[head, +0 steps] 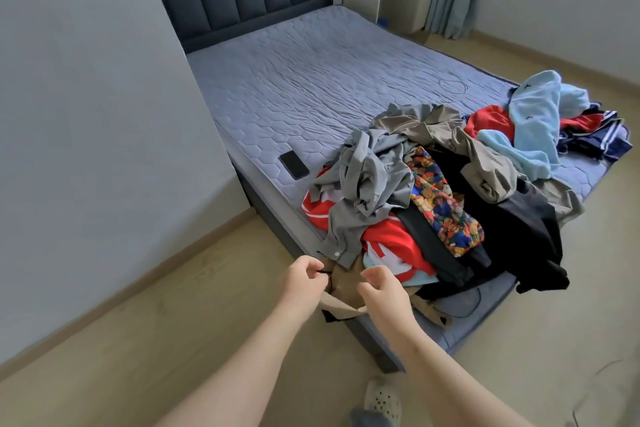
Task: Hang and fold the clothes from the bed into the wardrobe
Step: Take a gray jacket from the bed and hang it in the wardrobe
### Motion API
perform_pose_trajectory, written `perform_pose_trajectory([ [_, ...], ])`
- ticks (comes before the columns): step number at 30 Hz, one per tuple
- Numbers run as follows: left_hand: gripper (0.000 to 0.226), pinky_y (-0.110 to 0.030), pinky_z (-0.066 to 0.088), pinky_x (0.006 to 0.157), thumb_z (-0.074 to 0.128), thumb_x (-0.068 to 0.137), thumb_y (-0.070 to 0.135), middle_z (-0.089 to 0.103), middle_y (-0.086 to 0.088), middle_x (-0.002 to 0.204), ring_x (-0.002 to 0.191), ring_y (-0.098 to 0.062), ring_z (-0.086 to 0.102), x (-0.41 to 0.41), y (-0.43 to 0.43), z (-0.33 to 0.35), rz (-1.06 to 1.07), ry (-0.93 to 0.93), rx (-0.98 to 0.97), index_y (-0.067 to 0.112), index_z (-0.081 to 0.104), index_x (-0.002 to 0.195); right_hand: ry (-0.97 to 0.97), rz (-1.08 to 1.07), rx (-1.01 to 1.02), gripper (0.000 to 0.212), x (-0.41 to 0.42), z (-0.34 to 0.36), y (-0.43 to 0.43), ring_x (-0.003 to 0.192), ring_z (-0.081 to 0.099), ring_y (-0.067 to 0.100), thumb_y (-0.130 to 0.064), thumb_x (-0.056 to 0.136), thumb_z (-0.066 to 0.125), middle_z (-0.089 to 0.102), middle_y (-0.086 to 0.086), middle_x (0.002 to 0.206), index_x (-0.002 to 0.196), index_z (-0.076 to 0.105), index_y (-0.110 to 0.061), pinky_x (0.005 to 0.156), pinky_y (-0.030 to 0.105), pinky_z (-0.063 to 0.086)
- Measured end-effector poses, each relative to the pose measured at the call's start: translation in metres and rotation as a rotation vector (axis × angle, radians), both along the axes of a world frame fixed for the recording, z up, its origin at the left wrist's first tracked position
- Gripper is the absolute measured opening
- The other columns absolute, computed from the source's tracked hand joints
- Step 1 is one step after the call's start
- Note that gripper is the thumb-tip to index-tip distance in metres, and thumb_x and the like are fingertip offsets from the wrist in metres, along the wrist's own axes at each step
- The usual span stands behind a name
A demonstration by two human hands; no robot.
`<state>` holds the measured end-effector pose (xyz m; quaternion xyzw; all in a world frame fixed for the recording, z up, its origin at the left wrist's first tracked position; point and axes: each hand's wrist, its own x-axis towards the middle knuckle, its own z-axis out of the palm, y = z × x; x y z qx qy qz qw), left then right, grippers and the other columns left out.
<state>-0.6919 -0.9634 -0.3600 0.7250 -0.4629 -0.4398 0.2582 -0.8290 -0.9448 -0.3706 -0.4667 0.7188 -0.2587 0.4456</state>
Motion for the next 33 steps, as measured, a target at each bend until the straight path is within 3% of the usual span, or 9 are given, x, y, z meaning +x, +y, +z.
perform_pose_trajectory([
  [5, 0.014, -0.026, 0.046, 0.078, 0.057, 0.085, 0.015, 0.058, 0.007, 0.091, 0.087, -0.013, 0.056, -0.057, -0.040, -0.012, -0.007, -0.019, 0.087, 0.028, 0.055, 0.085, 0.022, 0.016, 0.040, 0.029, -0.065, -0.006, -0.040, 0.102, 0.052, 0.012, -0.013, 0.089, 0.047, 0.053, -0.002, 0.117, 0.118, 0.052, -0.017, 0.085, 0.029, 0.048],
  [9, 0.017, -0.024, 0.044, 0.067, 0.059, 0.083, 0.018, 0.061, 0.006, 0.089, 0.083, -0.013, 0.059, -0.090, -0.064, -0.023, -0.019, -0.030, 0.122, 0.034, 0.053, 0.078, 0.046, 0.015, 0.071, 0.023, -0.104, -0.016, -0.059, 0.077, 0.049, -0.001, -0.014, 0.089, 0.045, 0.053, -0.003, 0.115, 0.110, 0.051, -0.022, 0.060, 0.014, 0.042],
  [11, 0.017, -0.025, 0.046, 0.068, 0.058, 0.083, 0.019, 0.062, 0.006, 0.089, 0.083, -0.015, 0.061, -0.103, -0.076, -0.027, -0.024, -0.033, 0.136, 0.034, 0.053, 0.078, 0.065, 0.012, 0.093, 0.023, -0.119, -0.020, -0.073, 0.070, 0.048, -0.003, -0.014, 0.089, 0.044, 0.054, -0.003, 0.113, 0.109, 0.051, -0.022, 0.055, 0.014, 0.040],
  [13, 0.017, -0.025, 0.047, 0.070, 0.058, 0.084, 0.019, 0.062, 0.006, 0.089, 0.085, -0.015, 0.061, -0.111, -0.089, -0.028, -0.037, -0.037, 0.147, 0.034, 0.052, 0.078, 0.070, 0.003, 0.107, 0.023, -0.128, -0.021, -0.087, 0.068, 0.048, -0.003, -0.014, 0.090, 0.044, 0.054, -0.004, 0.109, 0.110, 0.051, -0.021, 0.054, 0.015, 0.042],
  [15, 0.017, -0.020, 0.042, 0.063, 0.057, 0.085, 0.021, 0.062, 0.008, 0.088, 0.083, -0.010, 0.059, -0.115, -0.105, -0.030, -0.063, -0.049, 0.152, 0.036, 0.052, 0.079, 0.070, -0.005, 0.107, 0.021, -0.134, -0.021, -0.103, 0.068, 0.047, -0.002, -0.012, 0.089, 0.045, 0.055, -0.004, 0.104, 0.107, 0.050, -0.022, 0.060, 0.020, 0.046],
  [19, 0.009, -0.014, 0.034, 0.055, 0.055, 0.086, 0.022, 0.063, 0.007, 0.088, 0.076, -0.002, 0.053, -0.119, -0.137, -0.036, -0.079, -0.064, 0.147, 0.032, 0.054, 0.086, 0.081, -0.003, 0.129, 0.027, -0.141, -0.024, -0.130, 0.085, 0.050, 0.007, -0.012, 0.088, 0.046, 0.055, 0.000, 0.113, 0.114, 0.052, -0.018, 0.057, 0.014, 0.037],
  [22, 0.009, -0.018, 0.037, 0.059, 0.053, 0.087, 0.021, 0.063, 0.003, 0.093, 0.082, -0.010, 0.056, -0.120, -0.165, -0.045, -0.110, -0.051, 0.177, 0.030, 0.054, 0.090, 0.109, -0.019, 0.164, 0.028, -0.142, -0.030, -0.154, 0.076, 0.047, 0.000, -0.013, 0.089, 0.045, 0.055, 0.000, 0.116, 0.116, 0.052, -0.019, 0.053, 0.011, 0.036],
  [26, 0.024, -0.029, 0.049, 0.080, 0.043, 0.090, 0.009, 0.062, 0.000, 0.101, 0.095, -0.019, 0.060, -0.122, -0.208, -0.054, -0.116, -0.040, 0.206, 0.030, 0.053, 0.083, 0.138, -0.031, 0.180, 0.029, -0.143, -0.034, -0.190, 0.072, 0.045, -0.001, -0.014, 0.090, 0.044, 0.055, 0.001, 0.116, 0.118, 0.051, -0.017, 0.053, 0.011, 0.034],
  [33, 0.021, -0.028, 0.048, 0.073, 0.043, 0.092, 0.012, 0.061, 0.000, 0.099, 0.088, -0.017, 0.058, -0.136, -0.254, -0.073, -0.126, -0.128, 0.288, 0.029, 0.053, 0.084, 0.136, -0.024, 0.223, 0.029, -0.153, -0.045, -0.222, 0.085, 0.045, 0.006, -0.015, 0.091, 0.045, 0.054, 0.002, 0.124, 0.120, 0.051, -0.018, 0.056, 0.012, 0.034],
])
